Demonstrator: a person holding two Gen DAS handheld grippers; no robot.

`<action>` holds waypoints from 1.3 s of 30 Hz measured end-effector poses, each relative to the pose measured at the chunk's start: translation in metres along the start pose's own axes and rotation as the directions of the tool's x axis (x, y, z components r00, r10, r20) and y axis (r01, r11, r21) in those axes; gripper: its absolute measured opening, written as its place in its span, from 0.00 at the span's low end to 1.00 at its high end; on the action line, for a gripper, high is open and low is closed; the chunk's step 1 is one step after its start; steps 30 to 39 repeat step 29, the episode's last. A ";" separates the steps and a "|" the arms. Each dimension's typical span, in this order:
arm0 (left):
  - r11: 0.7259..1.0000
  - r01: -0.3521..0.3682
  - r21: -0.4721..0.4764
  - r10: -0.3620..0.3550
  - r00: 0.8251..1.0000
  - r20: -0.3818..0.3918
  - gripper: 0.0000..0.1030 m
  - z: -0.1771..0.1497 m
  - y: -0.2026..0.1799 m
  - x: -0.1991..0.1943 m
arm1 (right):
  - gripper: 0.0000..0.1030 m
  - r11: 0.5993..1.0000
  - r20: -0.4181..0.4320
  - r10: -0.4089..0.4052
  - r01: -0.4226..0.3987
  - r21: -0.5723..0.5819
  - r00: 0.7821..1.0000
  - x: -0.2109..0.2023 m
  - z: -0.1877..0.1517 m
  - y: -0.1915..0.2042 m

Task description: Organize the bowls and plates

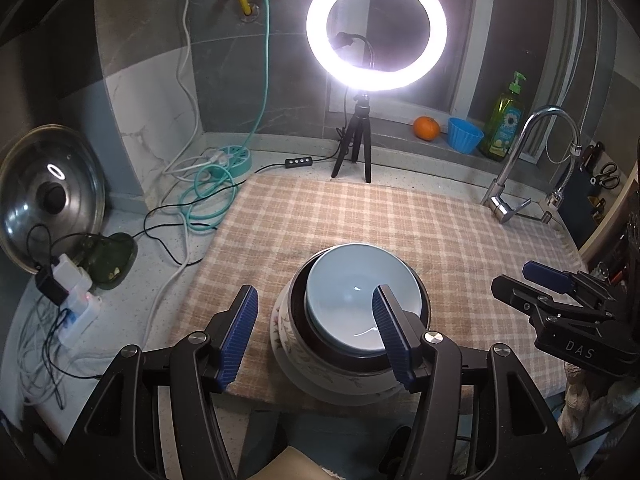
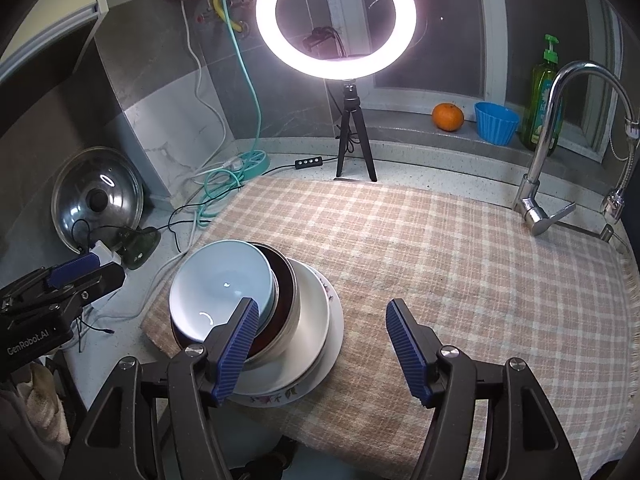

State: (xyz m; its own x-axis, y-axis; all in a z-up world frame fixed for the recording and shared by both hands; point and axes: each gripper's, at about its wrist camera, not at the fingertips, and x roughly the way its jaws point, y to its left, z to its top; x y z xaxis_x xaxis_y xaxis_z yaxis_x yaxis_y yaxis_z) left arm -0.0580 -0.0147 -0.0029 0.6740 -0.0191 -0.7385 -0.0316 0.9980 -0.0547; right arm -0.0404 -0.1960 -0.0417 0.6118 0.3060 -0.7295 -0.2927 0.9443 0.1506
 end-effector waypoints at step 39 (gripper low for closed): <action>1.000 -0.005 -0.001 0.005 1.000 -0.016 0.57 0.005 0.003 0.015 | 0.61 1.000 -0.030 -0.004 0.004 0.008 1.000 0.019 0.003 -0.011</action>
